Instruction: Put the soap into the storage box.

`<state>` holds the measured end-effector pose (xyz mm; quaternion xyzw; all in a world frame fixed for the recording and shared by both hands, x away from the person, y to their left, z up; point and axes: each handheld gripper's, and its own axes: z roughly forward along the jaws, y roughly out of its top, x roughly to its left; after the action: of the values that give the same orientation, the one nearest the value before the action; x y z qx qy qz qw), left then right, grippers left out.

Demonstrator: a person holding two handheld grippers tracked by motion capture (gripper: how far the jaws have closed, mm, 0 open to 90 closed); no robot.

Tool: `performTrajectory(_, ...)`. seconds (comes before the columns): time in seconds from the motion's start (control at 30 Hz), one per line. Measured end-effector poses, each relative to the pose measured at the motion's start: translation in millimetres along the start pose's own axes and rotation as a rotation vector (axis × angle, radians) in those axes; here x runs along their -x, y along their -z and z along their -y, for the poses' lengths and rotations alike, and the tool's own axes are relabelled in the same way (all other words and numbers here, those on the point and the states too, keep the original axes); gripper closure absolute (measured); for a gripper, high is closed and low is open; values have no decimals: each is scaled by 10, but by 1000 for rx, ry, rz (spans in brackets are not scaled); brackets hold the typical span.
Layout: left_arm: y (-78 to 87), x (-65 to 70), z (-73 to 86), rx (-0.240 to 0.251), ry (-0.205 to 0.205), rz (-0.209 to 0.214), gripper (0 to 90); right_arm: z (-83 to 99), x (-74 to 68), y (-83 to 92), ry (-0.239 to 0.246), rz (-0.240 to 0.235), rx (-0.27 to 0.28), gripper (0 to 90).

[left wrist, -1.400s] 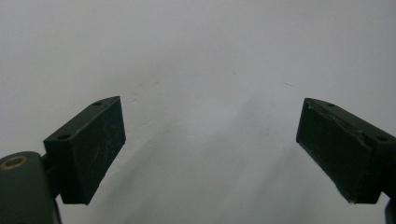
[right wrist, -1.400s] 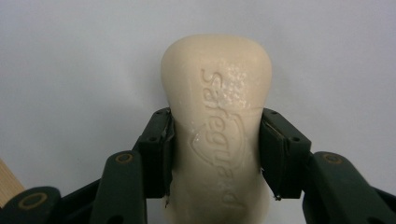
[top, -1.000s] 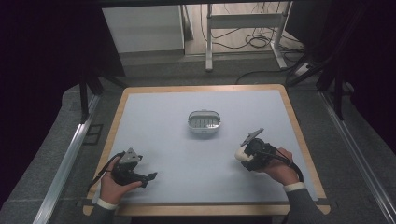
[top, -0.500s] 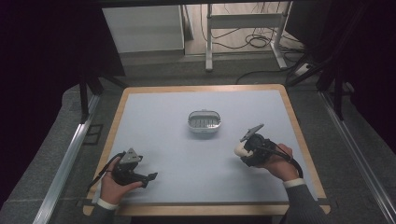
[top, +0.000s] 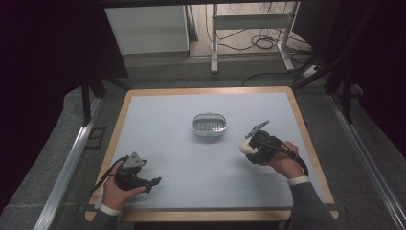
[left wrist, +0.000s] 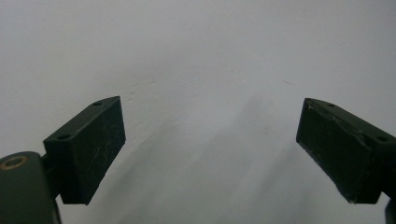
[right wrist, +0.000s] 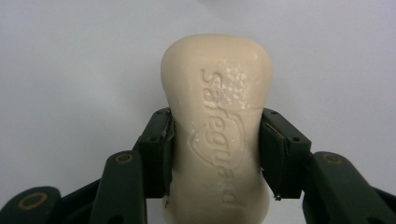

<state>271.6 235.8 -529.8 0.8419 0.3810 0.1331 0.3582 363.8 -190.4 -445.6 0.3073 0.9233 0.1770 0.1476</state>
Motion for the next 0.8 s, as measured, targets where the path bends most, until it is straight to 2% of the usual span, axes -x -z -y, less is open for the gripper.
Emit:
performTrajectory(0.47, -20, 4, -2, -8, -5, -3, 86, -64, 91, -29, 2, 3, 15, 495)
performTrajectory(0.8, -12, 3, -2, -5, -4, -3, 85, -179, 165, -54, 6, 4, 26, 494)
